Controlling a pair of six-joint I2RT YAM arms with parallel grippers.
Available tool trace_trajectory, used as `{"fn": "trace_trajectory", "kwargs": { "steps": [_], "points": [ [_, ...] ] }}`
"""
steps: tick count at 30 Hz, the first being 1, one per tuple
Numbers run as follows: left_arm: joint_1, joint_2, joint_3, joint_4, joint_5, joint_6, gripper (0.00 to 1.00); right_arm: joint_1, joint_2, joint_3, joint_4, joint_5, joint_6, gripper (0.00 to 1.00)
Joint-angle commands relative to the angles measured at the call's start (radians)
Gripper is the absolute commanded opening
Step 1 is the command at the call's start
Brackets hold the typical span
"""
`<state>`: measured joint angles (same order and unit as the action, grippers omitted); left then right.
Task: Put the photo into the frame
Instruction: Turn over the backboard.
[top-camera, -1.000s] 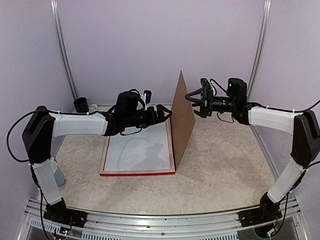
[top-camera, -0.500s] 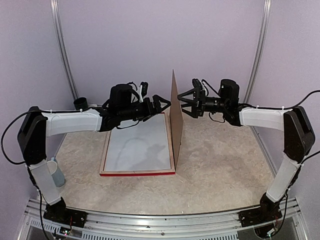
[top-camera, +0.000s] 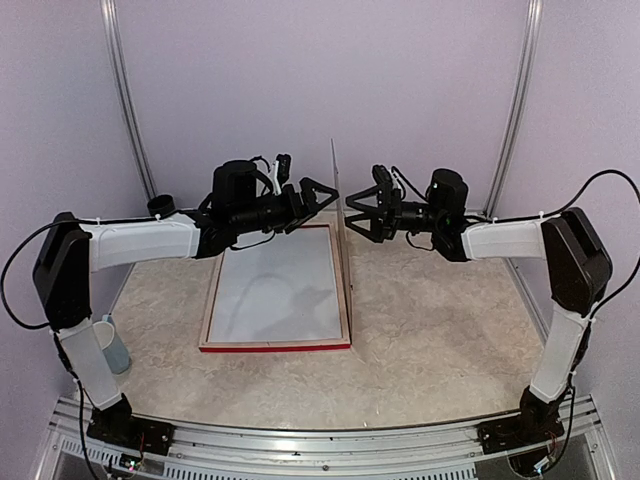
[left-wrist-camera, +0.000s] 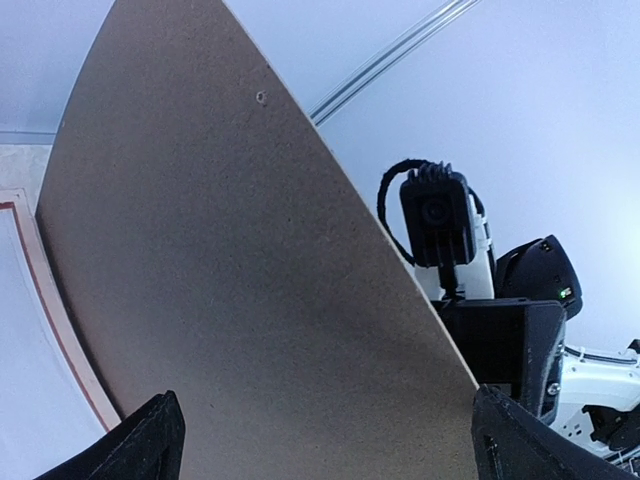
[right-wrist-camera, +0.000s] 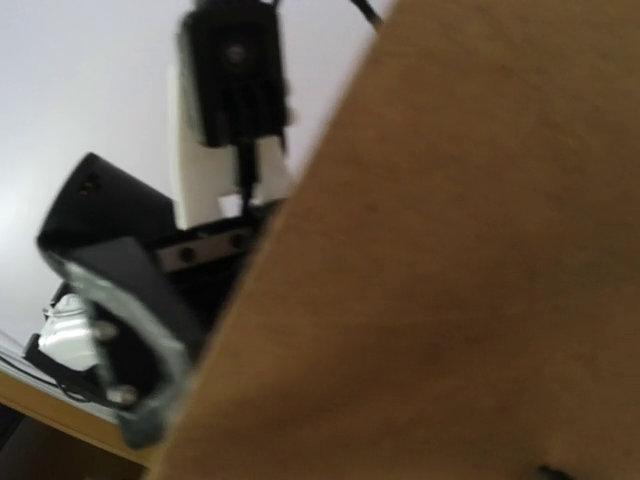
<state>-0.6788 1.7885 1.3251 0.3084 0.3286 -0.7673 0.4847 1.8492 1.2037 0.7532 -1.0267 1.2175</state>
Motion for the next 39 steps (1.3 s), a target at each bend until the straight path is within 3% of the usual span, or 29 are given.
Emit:
{"fn": "trace_trajectory", "kwargs": {
  "steps": [1,11,17,26,39],
  "points": [
    [0.013,-0.056,0.011,0.067,0.034,-0.032,0.99,0.01,0.053,-0.015,0.047,-0.021,-0.019,0.91],
    [0.015,-0.063,0.003,0.08,0.048,-0.045,0.99,0.005,0.223,-0.085,0.276,-0.033,0.082,0.9],
    [0.016,-0.068,-0.006,0.09,0.055,-0.052,0.99,-0.008,0.277,-0.077,0.061,0.008,-0.071,0.89],
    [0.035,-0.083,-0.034,0.033,0.04,-0.064,0.99,-0.021,0.313,-0.073,-0.1,0.057,-0.183,0.88],
    [0.115,-0.216,-0.263,0.017,0.014,-0.071,0.83,-0.032,0.343,-0.062,-0.197,0.078,-0.266,0.89]
  ]
}}
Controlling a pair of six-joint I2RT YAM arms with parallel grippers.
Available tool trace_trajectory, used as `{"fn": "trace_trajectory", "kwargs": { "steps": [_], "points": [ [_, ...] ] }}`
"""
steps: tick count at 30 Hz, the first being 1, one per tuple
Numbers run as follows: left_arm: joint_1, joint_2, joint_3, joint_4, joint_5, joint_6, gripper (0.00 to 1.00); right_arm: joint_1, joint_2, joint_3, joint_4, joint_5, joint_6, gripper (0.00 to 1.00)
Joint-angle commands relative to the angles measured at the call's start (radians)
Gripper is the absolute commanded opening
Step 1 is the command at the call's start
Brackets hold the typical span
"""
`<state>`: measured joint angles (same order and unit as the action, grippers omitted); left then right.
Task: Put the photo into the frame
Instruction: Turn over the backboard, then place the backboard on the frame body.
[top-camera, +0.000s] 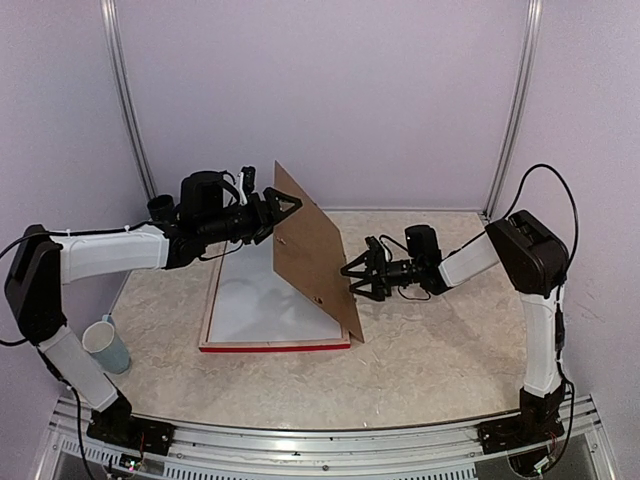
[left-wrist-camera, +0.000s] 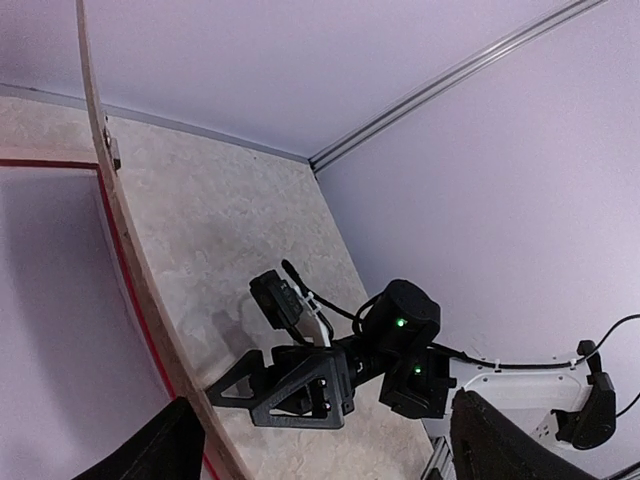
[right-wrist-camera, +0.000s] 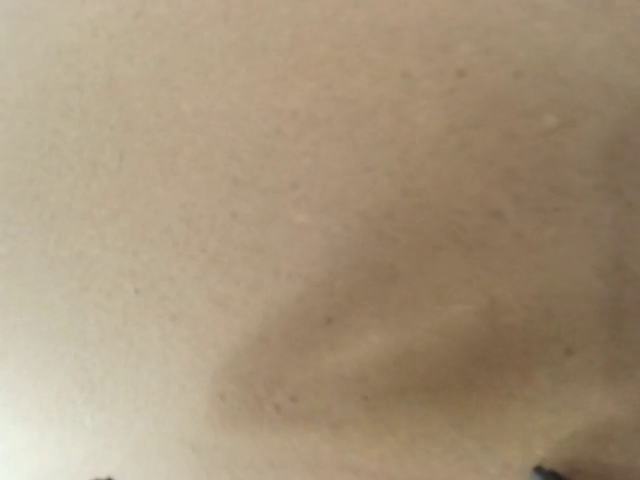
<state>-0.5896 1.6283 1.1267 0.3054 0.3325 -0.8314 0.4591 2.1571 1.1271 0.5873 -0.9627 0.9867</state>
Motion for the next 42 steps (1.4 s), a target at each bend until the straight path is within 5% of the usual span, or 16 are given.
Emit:
{"fn": "trace_trajectory", "kwargs": {
  "steps": [1,23,42],
  "points": [
    [0.034,-0.063,-0.086,0.03,0.015,-0.012,0.83,-0.007,0.039,0.015,-0.033,0.015,-0.036,0.89],
    [0.172,-0.175,-0.472,0.238,0.049,-0.04,0.69,-0.008,-0.031,0.017,-0.149,0.042,-0.095,0.89],
    [0.283,0.077,-0.6,0.525,0.14,-0.065,0.77,-0.007,-0.15,0.054,-0.271,0.089,-0.141,0.88]
  ]
}}
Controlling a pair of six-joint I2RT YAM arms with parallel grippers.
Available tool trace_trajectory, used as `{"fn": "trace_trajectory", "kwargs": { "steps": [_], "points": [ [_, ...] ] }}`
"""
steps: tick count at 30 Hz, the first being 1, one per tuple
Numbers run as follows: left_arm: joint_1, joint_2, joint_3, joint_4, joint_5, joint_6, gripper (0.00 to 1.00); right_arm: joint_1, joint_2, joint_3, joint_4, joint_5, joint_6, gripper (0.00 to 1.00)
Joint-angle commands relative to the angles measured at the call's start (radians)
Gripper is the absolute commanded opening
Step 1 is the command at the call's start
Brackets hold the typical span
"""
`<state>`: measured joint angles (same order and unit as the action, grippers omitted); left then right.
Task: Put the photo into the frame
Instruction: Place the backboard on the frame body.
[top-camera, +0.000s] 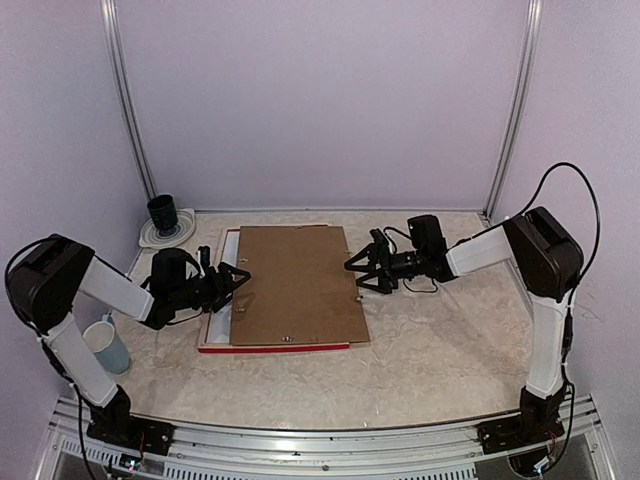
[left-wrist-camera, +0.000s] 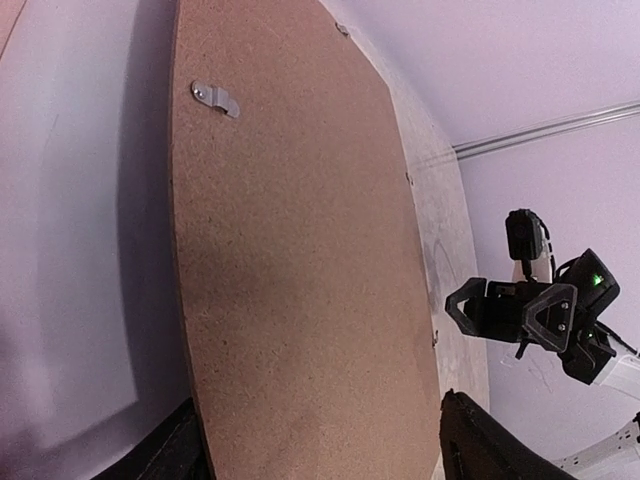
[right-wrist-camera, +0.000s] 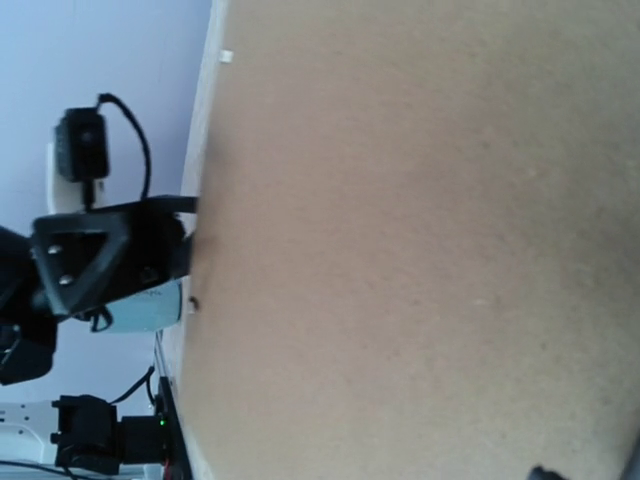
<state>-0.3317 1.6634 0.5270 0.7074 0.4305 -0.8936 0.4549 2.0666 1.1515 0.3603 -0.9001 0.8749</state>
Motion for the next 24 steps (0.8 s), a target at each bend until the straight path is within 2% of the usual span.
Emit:
{"fn": "trace_trajectory", "kwargs": {
  "steps": [1,8,19,21,24],
  "points": [
    [0.032,0.057,0.001,0.13,0.048,-0.003,0.77,-0.002,-0.066,0.035,-0.06,0.034,-0.039,0.88],
    [0.083,0.095,0.001,0.149,0.086,0.014,0.8,-0.002,-0.091,0.1,-0.248,0.161,-0.154,0.89],
    [0.099,0.055,0.004,0.129,0.082,0.035,0.89,-0.003,-0.057,0.148,-0.326,0.237,-0.199,0.89],
    [0.103,0.032,0.005,0.099,0.056,0.067,0.95,-0.003,-0.057,0.159,-0.352,0.263,-0.218,0.89],
    [0.103,-0.006,0.004,0.054,0.009,0.124,0.98,-0.003,-0.065,0.184,-0.438,0.339,-0.265,0.88]
  ]
}}
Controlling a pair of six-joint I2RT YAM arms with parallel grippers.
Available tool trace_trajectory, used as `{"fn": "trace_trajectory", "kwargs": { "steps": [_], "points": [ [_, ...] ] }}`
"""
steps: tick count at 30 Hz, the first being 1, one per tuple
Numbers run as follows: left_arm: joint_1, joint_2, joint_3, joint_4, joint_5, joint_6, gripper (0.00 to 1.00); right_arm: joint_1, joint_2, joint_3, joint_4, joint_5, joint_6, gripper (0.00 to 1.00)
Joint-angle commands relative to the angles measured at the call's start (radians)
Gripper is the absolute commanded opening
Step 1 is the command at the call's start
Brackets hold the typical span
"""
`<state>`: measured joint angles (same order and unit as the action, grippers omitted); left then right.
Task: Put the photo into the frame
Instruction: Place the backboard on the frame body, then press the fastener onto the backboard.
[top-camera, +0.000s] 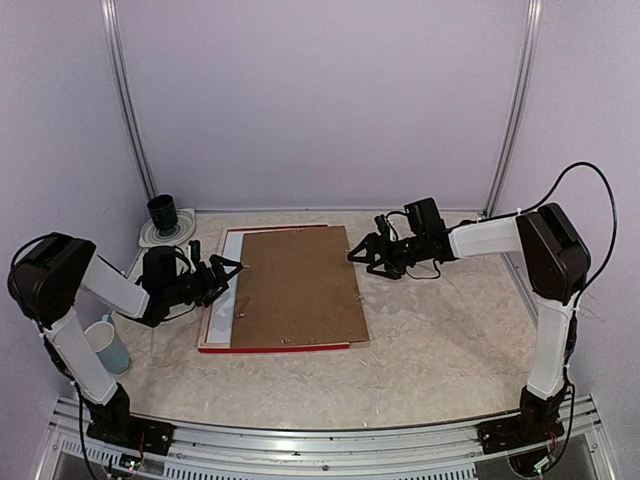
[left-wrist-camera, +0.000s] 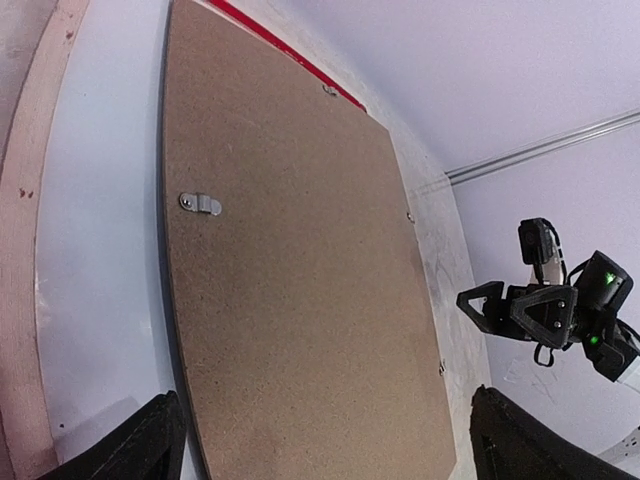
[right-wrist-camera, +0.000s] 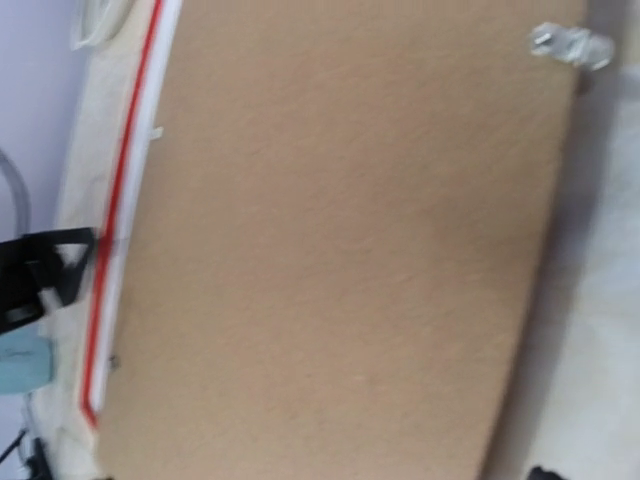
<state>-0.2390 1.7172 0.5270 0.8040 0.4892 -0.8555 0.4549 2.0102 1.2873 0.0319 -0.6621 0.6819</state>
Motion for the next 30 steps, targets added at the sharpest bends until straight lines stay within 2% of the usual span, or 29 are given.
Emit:
{"fn": "trace_trajectory", "kwargs": {
  "steps": [1,11,18,23,30],
  "points": [
    [0.011,-0.07,-0.001,-0.048,-0.061,0.101,0.99,-0.002,-0.012,0.057,-0.139,0.132,-0.086,0.88],
    [0.013,-0.074,-0.031,-0.021,-0.068,0.172,0.99,0.048,-0.099,0.004,-0.308,0.341,-0.179,0.87],
    [0.019,-0.083,-0.042,-0.002,-0.062,0.16,0.99,0.118,-0.157,-0.043,-0.417,0.595,-0.213,0.87],
    [0.026,-0.08,-0.049,0.017,-0.053,0.149,0.99,0.168,-0.147,-0.042,-0.472,0.737,-0.227,0.88],
    [0.046,-0.08,-0.067,0.04,-0.043,0.135,0.99,0.213,-0.086,0.003,-0.523,0.831,-0.239,0.91]
  ]
}}
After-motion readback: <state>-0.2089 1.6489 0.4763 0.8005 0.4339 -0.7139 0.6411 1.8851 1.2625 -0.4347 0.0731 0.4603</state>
